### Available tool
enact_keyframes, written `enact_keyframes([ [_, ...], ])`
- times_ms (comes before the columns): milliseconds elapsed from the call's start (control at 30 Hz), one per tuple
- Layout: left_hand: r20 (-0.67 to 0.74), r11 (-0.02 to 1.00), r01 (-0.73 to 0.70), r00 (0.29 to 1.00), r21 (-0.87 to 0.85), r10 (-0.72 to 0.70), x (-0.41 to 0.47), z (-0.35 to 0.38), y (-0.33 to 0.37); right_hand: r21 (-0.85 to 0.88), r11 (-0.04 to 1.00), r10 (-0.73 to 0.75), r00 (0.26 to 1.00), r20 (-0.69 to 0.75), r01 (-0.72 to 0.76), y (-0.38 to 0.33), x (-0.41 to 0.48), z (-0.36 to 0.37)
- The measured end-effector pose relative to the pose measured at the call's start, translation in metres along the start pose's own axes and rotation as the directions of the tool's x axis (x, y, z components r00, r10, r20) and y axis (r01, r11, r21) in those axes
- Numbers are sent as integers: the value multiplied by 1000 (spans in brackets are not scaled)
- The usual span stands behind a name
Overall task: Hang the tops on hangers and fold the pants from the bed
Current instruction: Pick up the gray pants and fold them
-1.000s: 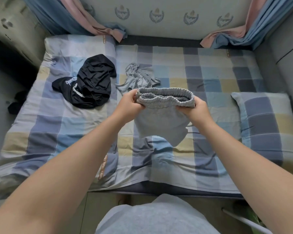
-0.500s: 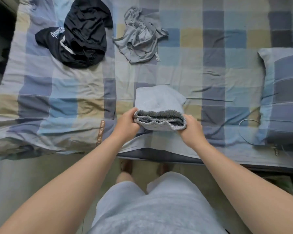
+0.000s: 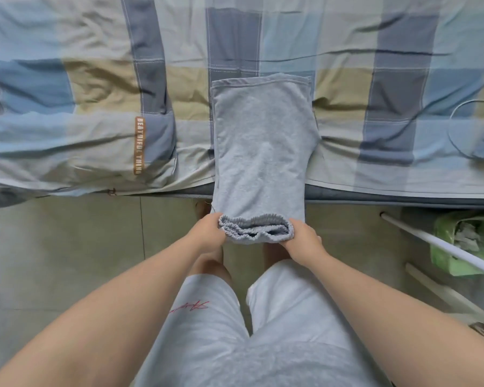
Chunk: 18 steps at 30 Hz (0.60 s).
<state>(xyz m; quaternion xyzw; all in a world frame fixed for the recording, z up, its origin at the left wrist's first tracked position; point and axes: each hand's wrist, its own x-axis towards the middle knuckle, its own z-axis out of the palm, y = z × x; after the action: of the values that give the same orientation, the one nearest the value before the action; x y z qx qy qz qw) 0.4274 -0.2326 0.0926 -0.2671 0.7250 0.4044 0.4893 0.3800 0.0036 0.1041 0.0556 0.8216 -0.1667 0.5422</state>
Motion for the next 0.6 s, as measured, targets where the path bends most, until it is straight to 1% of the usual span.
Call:
enact_keyframes([
  [100, 66, 999, 46, 997, -27, -44, 6, 7, -12, 42, 999, 20, 996, 90, -24, 10, 3, 11],
  [167, 81, 996, 57, 995, -66, -51, 11, 2, -13, 106, 994, 20, 996, 82, -28, 11, 10, 11],
  [233, 61, 988, 50, 997, -144, -41, 19, -7, -7, 172, 985, 7, 999, 54, -16, 7, 22, 2],
  [267, 45, 987, 29, 999, -160, -22, 26, -14, -3, 195, 981, -4, 999, 41, -4, 2, 30, -4],
  [400, -48, 994, -49, 998, -97, 44, 59, -49, 30, 272, 961, -26, 999, -43, 37, -20, 71, -44],
  [500, -134, 990, -91, 988, -109, 76, 93, -71, 55, 376, 923, -44, 994, -95, 77, -39, 102, -82],
  [600, -230, 982, -131, 968, -136, 97, 123, -90, 81, 416, 899, -59, 979, -194, 137, -54, 137, -118],
])
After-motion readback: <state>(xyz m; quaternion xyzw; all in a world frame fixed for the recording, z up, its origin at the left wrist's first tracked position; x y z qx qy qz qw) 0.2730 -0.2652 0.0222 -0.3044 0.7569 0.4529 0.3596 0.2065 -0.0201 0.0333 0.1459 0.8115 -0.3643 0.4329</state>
